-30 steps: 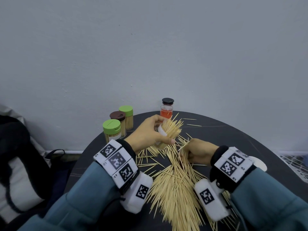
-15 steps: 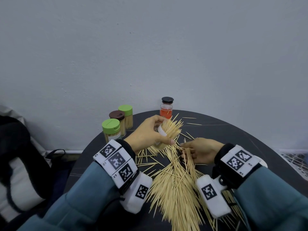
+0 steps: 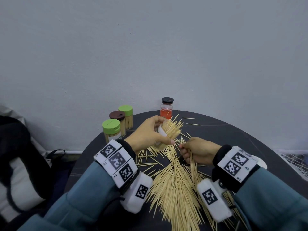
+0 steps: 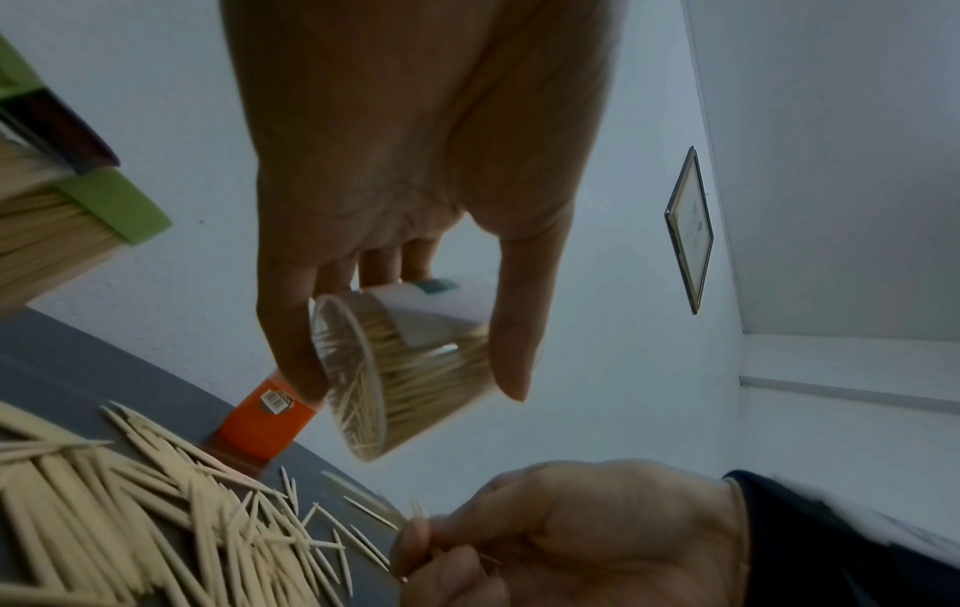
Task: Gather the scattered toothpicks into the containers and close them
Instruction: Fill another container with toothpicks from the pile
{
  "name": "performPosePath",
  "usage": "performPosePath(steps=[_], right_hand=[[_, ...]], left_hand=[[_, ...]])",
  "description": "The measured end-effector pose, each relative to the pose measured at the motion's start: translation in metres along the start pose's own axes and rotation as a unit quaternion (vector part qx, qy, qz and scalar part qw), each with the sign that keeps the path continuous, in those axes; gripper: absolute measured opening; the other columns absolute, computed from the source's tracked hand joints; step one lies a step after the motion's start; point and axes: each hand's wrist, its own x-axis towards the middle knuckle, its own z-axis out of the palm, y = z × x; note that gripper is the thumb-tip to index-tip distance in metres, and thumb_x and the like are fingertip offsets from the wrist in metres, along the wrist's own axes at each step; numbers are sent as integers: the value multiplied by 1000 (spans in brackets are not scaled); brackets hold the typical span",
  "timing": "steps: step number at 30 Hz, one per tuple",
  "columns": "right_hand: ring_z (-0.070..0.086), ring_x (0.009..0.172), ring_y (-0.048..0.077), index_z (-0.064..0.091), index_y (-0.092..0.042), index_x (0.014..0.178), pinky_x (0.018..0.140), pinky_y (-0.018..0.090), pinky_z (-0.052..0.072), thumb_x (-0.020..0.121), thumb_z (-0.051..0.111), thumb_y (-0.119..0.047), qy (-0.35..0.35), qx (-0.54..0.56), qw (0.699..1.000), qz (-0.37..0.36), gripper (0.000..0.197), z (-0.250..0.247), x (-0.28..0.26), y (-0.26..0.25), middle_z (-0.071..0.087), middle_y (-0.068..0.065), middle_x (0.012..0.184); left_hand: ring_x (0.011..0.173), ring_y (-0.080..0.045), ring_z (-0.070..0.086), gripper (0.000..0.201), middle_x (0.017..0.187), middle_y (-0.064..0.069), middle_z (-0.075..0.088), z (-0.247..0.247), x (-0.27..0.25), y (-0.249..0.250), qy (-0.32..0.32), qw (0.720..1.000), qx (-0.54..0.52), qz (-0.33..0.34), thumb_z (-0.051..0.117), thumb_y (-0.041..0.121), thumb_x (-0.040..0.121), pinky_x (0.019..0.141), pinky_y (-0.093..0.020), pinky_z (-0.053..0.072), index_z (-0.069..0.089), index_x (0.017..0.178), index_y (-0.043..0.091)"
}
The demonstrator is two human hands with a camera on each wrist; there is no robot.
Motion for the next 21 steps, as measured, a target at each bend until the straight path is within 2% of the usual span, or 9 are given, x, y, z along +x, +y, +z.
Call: performPosePath(steps=[5, 9, 11, 14, 18, 21], right_hand=[[24, 50, 9, 38, -12, 75, 44, 17, 25, 101, 22, -6, 18, 104, 991, -82, 32, -3, -3, 0, 29, -1, 59], [26, 47, 7, 37, -13, 77, 40, 14, 27, 102, 22, -8, 43, 184, 969, -162, 30, -11, -10, -4, 30, -1, 59], [26, 48, 7, 37, -13, 78, 41, 15, 27, 103, 22, -8, 55, 216, 954, -201, 29, -16, -15, -9, 30, -1, 61], [26, 49, 7, 38, -13, 79, 42, 14, 26, 102, 23, -7, 71, 277, 922, -261, 29, -22, -24, -22, 30, -2, 61], [30, 44, 5, 40, -13, 79, 41, 14, 29, 102, 23, -6, 73, 352, 868, -342, 29, -28, -42, -42, 35, -6, 53], [31, 43, 5, 39, -13, 78, 42, 14, 30, 103, 22, -8, 64, 388, 832, -391, 30, -26, -52, -51, 36, -7, 51]], left_hand=[[99, -11, 62, 60, 113, -5, 64, 1, -1, 0, 2, 1000, 3, 0, 81, 0, 67, 83, -18, 50, 51, 118, 14], [98, -10, 62, 60, 111, -3, 64, 1, -1, 1, 3, 1000, 12, -1, 81, 2, 67, 83, -18, 50, 51, 118, 16], [100, -11, 62, 61, 112, -3, 64, 0, -1, 1, 5, 1000, 14, -6, 81, 4, 68, 87, -22, 50, 51, 119, 16], [100, -12, 62, 60, 112, -1, 63, 1, -2, 2, -4, 1000, 23, -16, 80, 10, 71, 88, -27, 51, 46, 120, 18], [96, -10, 60, 57, 113, -2, 59, 4, -5, 1, -55, 998, 32, -26, 76, 12, 77, 83, -22, 51, 40, 120, 20], [90, -5, 58, 57, 106, 1, 57, 7, -7, 3, -100, 994, 24, -33, 71, 11, 82, 75, -17, 50, 36, 125, 19]])
